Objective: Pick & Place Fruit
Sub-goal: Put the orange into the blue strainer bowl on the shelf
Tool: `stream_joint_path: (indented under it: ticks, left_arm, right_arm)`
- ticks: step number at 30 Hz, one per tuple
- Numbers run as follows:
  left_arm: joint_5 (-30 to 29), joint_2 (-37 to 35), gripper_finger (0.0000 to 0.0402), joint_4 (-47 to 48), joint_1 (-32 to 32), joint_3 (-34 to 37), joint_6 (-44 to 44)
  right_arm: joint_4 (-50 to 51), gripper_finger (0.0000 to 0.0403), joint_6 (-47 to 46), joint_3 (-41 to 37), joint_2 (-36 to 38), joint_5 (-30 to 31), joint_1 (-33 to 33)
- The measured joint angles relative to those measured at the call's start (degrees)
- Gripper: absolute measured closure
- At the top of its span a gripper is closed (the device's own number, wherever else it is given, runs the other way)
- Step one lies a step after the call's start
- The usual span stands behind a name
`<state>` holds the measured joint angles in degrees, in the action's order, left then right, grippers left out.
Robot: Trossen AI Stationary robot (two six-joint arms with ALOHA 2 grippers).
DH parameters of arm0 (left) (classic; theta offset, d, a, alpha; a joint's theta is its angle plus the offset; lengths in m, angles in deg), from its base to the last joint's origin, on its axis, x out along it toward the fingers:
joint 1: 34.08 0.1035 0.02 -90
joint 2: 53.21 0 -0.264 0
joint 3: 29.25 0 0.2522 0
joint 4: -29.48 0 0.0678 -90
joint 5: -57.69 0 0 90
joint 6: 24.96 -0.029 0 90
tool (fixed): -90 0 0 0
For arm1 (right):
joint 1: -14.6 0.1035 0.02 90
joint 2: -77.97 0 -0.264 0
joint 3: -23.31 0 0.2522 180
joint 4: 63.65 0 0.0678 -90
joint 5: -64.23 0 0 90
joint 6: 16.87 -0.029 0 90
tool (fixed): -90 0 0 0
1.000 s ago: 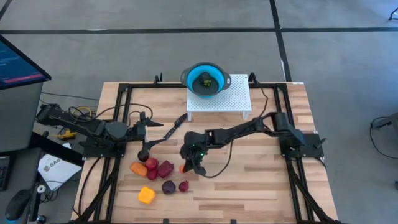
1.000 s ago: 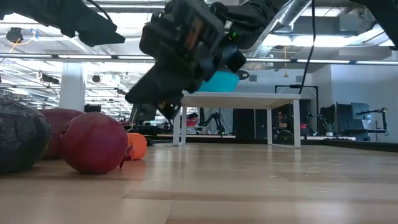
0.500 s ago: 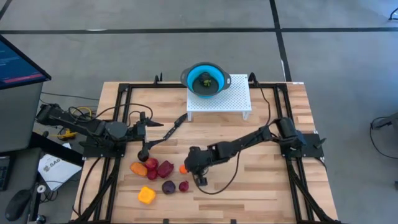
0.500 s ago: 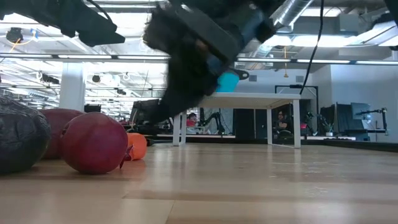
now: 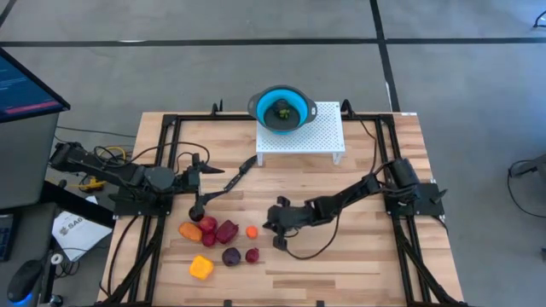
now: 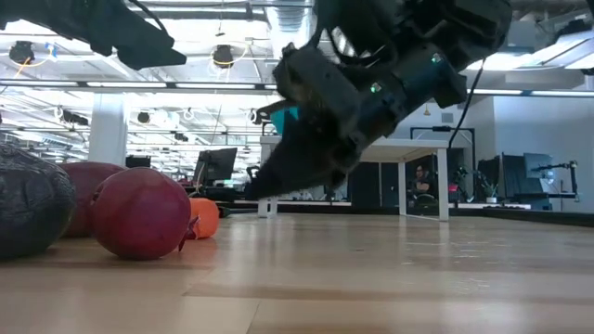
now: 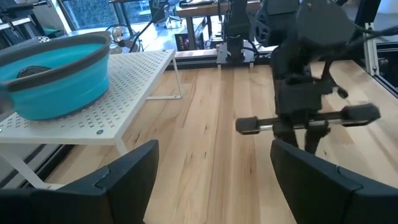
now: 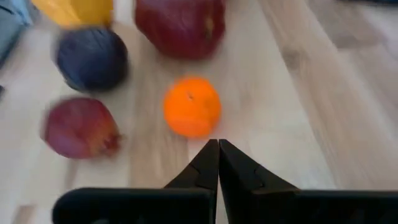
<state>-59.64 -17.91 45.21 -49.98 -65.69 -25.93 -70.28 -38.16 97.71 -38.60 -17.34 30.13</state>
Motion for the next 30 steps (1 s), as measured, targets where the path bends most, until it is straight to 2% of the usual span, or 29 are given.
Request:
stream_joint_path:
  ticks: [4, 7, 12, 15, 20, 30]
  left_arm:
    - [0.0, 0.01, 0.0101, -0.3, 0.0, -0.02, 0.0]
    - [0.0, 0.01, 0.0101, -0.37, 0.0, -0.02, 0.0]
    - [-0.04, 0.01, 0.0101, -0.48, 0.0, -0.02, 0.0]
    - [-0.04, 0.01, 0.0101, -0.68, 0.0, -0.02, 0.0]
    - [-0.04, 0.01, 0.0101, -0.87, 0.0, -0.02, 0.0]
    - [-0.07, 0.01, 0.0101, -1.27, 0.17, -0.02, 0.0]
  right_arm:
    - [-1.45, 0.0348, 5.38, -0.06, -0.02, -0.33, -0.65]
    - [-2.96, 0.0283, 8.88, -0.06, -0.02, -0.41, -1.24]
    - [-7.53, 0.0153, 12.72, 0.07, -1.75, -1.01, -1.46]
    - [-12.71, 0.0108, 12.74, 0.88, -4.71, -1.47, -1.16]
    - [-13.19, 0.0096, 13.01, 4.16, -7.95, -1.66, -0.96]
    - [-12.41, 0.0139, 16.95, 5.55, -9.37, -2.04, -1.68]
